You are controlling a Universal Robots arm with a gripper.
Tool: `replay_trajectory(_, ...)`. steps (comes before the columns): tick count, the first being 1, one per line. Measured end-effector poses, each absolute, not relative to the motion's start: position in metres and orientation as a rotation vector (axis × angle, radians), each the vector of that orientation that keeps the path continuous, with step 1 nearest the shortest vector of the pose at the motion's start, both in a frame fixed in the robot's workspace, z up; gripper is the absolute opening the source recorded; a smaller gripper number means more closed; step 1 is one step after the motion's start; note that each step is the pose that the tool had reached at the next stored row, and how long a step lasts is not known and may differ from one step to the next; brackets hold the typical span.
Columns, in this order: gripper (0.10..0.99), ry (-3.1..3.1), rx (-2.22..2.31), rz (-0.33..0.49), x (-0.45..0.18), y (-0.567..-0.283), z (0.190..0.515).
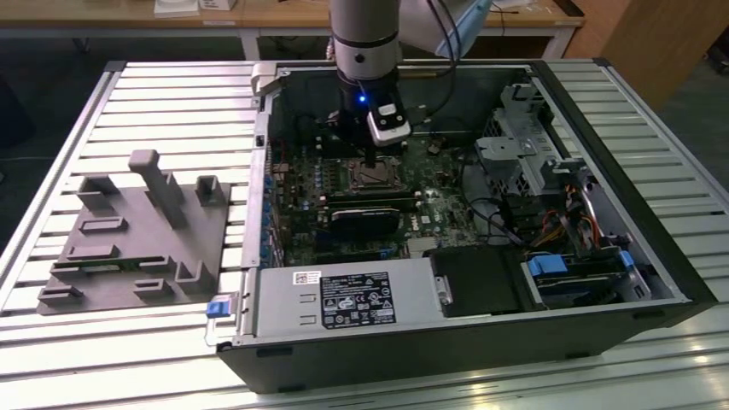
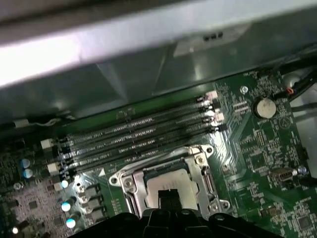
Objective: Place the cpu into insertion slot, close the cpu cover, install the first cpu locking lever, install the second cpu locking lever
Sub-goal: 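Install the first cpu locking lever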
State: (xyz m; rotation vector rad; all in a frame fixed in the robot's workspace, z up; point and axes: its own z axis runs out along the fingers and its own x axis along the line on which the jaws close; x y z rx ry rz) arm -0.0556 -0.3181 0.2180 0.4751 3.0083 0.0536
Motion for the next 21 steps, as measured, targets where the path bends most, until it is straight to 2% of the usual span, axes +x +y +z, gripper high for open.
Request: replay_trajectory(21,0.106,3.026,0.372,0.057,-0.0481,-0.3226,0.2173)
